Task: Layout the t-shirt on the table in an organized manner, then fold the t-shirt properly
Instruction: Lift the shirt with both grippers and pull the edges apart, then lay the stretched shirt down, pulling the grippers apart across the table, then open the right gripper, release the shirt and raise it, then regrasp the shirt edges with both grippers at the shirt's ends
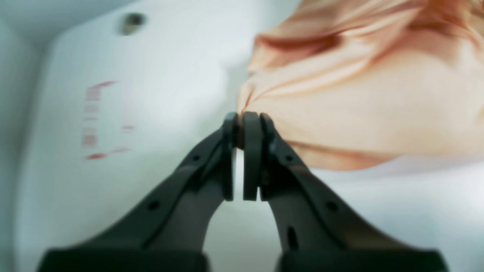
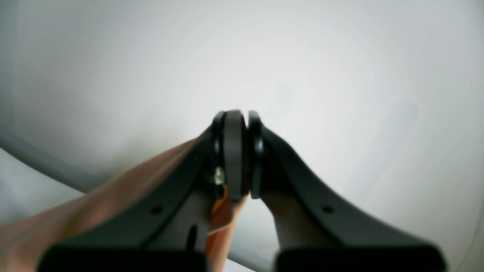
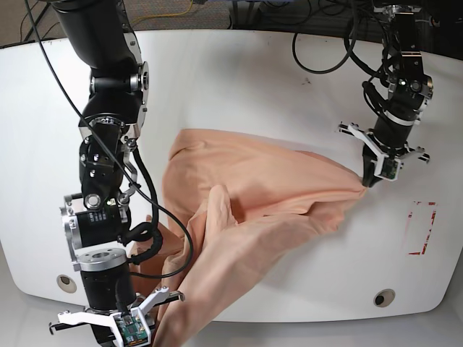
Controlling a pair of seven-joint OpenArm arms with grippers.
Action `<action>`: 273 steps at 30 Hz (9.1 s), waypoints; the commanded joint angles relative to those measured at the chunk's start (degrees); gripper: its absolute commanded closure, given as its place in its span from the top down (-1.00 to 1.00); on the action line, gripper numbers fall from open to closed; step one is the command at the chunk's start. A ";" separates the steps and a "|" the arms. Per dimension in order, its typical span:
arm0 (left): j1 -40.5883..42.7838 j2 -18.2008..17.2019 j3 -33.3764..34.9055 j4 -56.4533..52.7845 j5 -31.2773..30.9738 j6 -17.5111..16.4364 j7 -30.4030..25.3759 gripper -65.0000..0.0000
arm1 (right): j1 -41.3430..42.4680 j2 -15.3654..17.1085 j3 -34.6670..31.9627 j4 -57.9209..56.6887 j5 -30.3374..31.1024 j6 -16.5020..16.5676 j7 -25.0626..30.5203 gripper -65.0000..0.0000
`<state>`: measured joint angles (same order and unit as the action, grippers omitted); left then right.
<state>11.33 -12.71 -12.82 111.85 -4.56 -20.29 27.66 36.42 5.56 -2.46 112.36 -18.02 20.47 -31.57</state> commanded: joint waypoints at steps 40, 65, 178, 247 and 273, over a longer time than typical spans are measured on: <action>-57.79 -6.32 -9.73 -3.59 -0.23 -13.51 29.09 -1.00 | 29.38 3.18 2.15 -27.39 0.39 -0.38 2.43 -1.00; -69.66 -12.92 -9.91 -13.70 -0.41 -17.20 29.00 -1.00 | 35.62 8.72 2.68 -33.28 0.48 1.73 2.08 -1.00; 11.92 -2.46 -37.25 -0.51 0.03 -19.71 21.09 0.34 | -57.92 -12.38 28.52 3.29 0.48 14.21 -1.35 0.75; -6.98 -3.33 -22.48 -0.69 0.12 -19.71 21.18 0.35 | -46.93 -2.71 37.76 3.03 8.83 13.86 -10.67 0.63; -7.42 -3.42 -22.39 -0.69 0.21 -19.71 21.09 0.35 | -29.17 -7.01 34.85 -15.61 9.01 15.53 -10.93 0.63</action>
<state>4.62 -15.00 -35.09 110.30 -4.08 -40.34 50.04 6.46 -0.97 33.61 95.77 -9.91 34.98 -43.79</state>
